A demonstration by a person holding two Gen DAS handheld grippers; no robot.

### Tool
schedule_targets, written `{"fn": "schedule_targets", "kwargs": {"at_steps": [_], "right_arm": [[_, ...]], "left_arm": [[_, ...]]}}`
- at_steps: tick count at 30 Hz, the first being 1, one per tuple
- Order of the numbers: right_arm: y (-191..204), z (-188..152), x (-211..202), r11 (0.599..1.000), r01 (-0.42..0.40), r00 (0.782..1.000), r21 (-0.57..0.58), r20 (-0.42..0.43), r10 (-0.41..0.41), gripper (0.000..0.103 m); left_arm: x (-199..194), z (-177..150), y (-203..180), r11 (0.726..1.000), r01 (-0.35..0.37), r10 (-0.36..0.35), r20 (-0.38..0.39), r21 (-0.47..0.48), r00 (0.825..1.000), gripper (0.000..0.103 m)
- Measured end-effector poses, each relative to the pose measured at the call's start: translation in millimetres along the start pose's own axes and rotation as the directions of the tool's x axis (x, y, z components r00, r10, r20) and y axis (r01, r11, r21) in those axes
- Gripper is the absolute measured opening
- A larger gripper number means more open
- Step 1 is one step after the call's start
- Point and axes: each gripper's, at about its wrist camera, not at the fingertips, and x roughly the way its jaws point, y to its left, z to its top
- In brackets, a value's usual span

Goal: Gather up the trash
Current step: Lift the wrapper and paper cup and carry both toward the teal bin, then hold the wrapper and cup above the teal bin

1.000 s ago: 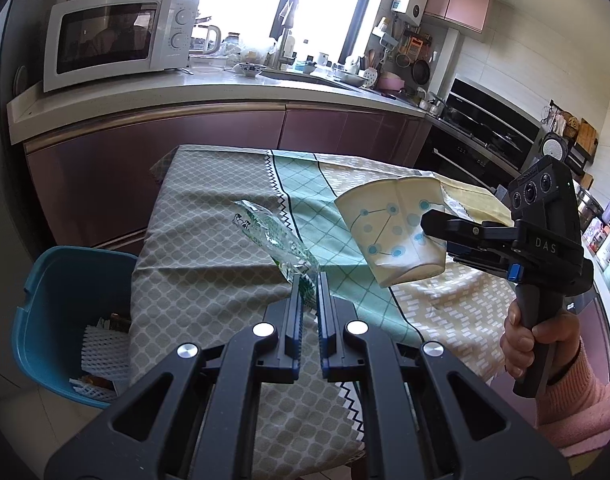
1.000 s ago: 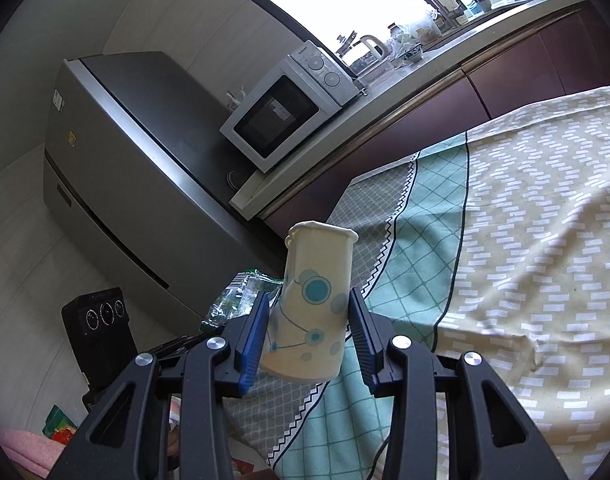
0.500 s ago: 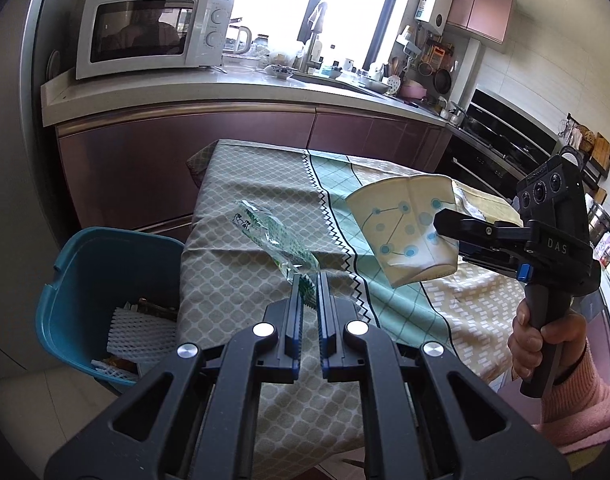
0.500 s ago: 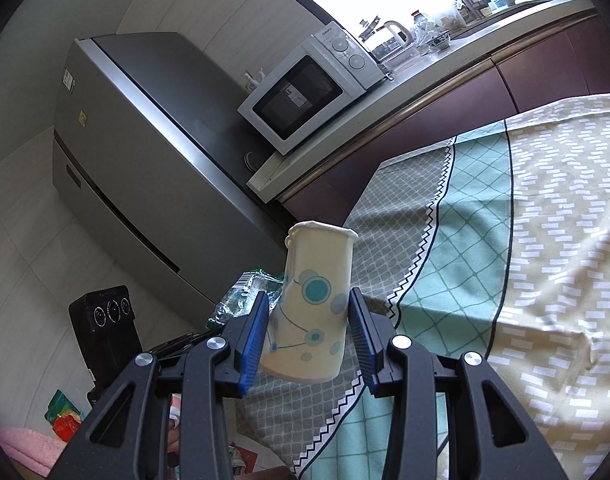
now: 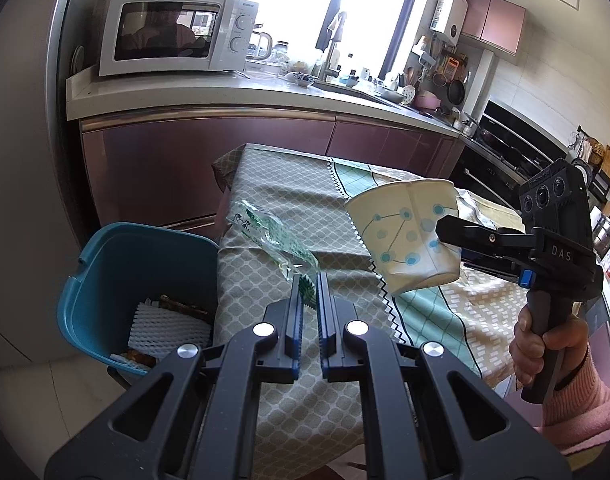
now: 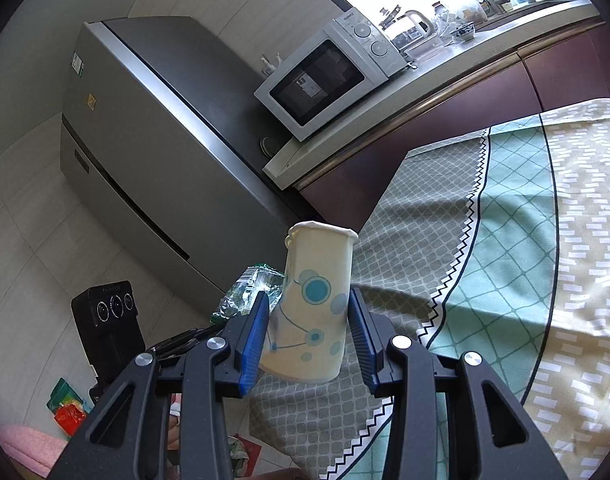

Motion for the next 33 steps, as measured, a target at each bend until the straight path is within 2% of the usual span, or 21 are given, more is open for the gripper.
{"fn": "schedule_targets", "kwargs": {"at_steps": [33], "right_arm": [[23, 1, 41, 0.998, -0.061, 0.996, -0.034, -0.065, 0.059, 0.038]], "left_arm": [[-20, -2, 22, 0.997, -0.058, 0.059, 0.020, -0.041, 0.998, 0.007]]}}
